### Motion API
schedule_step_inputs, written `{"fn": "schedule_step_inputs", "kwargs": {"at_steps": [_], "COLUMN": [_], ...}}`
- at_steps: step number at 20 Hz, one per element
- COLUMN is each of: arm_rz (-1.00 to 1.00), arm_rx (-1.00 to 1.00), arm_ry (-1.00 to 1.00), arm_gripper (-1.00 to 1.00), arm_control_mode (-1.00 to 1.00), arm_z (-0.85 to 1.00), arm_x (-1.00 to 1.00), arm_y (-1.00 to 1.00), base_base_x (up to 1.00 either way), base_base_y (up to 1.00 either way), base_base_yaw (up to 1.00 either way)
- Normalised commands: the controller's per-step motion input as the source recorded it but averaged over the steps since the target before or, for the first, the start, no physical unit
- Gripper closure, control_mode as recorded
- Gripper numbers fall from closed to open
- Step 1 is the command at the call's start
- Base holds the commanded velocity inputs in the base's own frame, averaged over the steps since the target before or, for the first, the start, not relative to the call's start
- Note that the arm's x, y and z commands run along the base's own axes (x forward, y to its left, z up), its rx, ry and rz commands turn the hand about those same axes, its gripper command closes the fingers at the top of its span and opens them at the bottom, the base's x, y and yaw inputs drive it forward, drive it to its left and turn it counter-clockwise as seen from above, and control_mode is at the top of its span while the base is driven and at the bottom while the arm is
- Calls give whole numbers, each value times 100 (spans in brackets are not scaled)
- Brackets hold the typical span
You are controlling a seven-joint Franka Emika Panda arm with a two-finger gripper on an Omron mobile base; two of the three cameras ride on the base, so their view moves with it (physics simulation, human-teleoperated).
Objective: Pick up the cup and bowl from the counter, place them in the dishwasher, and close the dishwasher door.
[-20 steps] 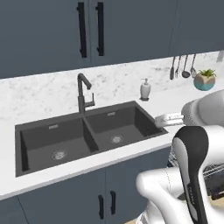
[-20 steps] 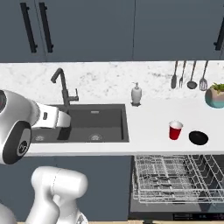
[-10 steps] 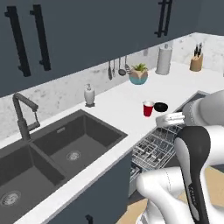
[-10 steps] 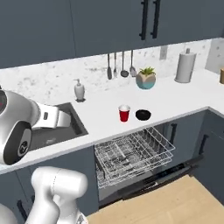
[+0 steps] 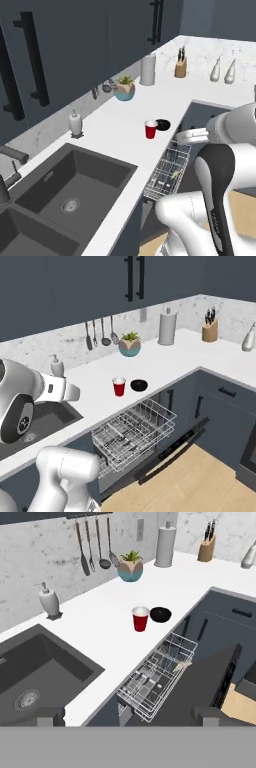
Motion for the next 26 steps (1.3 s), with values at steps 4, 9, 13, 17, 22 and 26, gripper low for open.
{"fn": "schedule_step_inputs", "kwargs": {"at_steps": [4,9,13,17,22,26], "arm_rz": [0,0,0,0,0,0], "arm_rx": [0,0,0,0,0,0], "arm_ry": [0,0,0,0,0,0], "arm_gripper": [-100,-100,-100,-100,-100,-100], "arm_control_mode": [100,100,100,100,100,100], "arm_z": [0,0,0,0,0,0], "arm_x": [0,0,0,0,0,0], "arm_y": [0,0,0,0,0,0], "base_base_x": [15,41,46,31,24,53], "base_base_y": [-11,-10,11,0,5,18], "base_base_yaw": [-17,-33,-26,-29,-28,-23]}}
